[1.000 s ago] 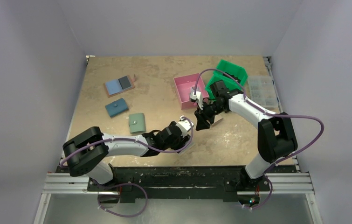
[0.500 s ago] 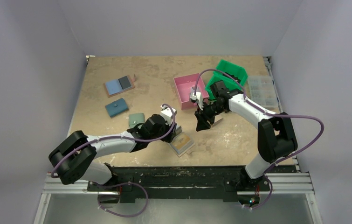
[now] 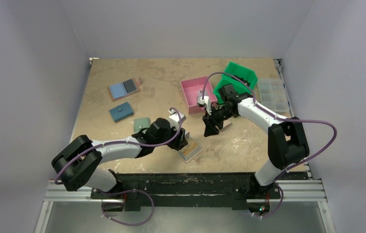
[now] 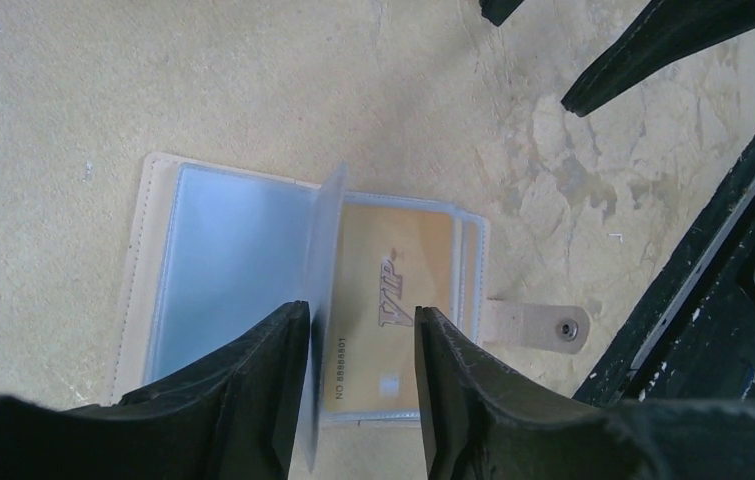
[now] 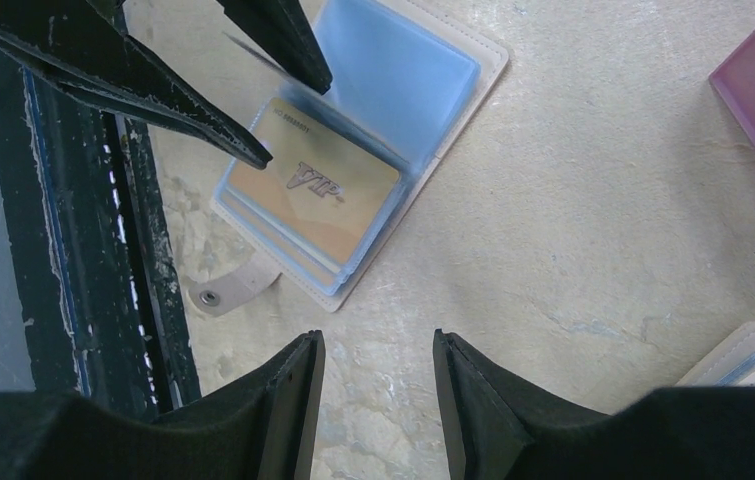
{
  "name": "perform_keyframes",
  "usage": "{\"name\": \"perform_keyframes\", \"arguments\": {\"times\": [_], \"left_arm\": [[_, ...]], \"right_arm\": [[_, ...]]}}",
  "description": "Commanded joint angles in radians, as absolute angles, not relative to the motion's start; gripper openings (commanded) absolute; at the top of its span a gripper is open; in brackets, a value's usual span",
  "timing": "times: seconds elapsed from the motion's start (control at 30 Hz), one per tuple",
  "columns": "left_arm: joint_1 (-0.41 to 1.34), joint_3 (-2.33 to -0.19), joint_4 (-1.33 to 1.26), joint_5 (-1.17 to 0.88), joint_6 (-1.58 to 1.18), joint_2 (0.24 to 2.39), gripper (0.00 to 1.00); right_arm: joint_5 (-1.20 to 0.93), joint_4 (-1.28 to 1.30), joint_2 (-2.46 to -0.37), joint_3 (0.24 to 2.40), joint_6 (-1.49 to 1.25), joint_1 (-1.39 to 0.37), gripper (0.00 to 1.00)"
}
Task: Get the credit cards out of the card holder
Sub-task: Remove the credit card from the card holder.
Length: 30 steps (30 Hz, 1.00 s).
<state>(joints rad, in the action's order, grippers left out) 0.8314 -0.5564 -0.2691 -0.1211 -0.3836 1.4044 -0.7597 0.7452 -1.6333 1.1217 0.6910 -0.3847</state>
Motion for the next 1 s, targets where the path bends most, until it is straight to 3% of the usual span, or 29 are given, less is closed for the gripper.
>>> {"name": "perform_keyframes", "arguments": {"times": [0.0, 0.13, 0.27, 0.37, 0.5, 0.57, 0.73, 0.97], "left_arm": [[0.827, -0.569, -0.258, -0.08, -0.386, 1.394, 0.47], [0.826, -0.585, -0.203, -0.005, -0.382, 1.407, 0.47], [0.825, -0.578, -0.288, -0.179, -0.378, 1.418, 0.41], [0.826, -0.555, -0.321, -0.199, -0.387, 1.387, 0.41], [0.82, -0.557, -0.236, 0.004, -0.428, 1.375, 0.4], [0.817, -0.583, -0.171, 0.094, -0.431, 1.405, 0.33], [0.816, -0.613, -0.195, -0.015, -0.419, 1.472, 0.31], [0.811, -0.606, -0.21, -0.009, -0.439, 1.392, 0.22]], "right_arm": [[-0.796, 0.756, -1.622, 1.122, 0.709, -0.38, 0.51], [-0.798, 0.758, -1.623, 1.122, 0.71, -0.379, 0.51], [-0.798, 0.759, -1.624, 1.123, 0.712, -0.38, 0.51], [-0.798, 0.759, -1.623, 1.121, 0.713, -0.38, 0.52], [-0.798, 0.762, -1.627, 1.123, 0.714, -0.38, 0.52], [-0.799, 0.765, -1.628, 1.124, 0.715, -0.379, 0.52], [-0.802, 0.767, -1.623, 1.124, 0.716, -0.379, 0.52], [-0.802, 0.774, -1.63, 1.126, 0.723, -0.38, 0.52]]}}
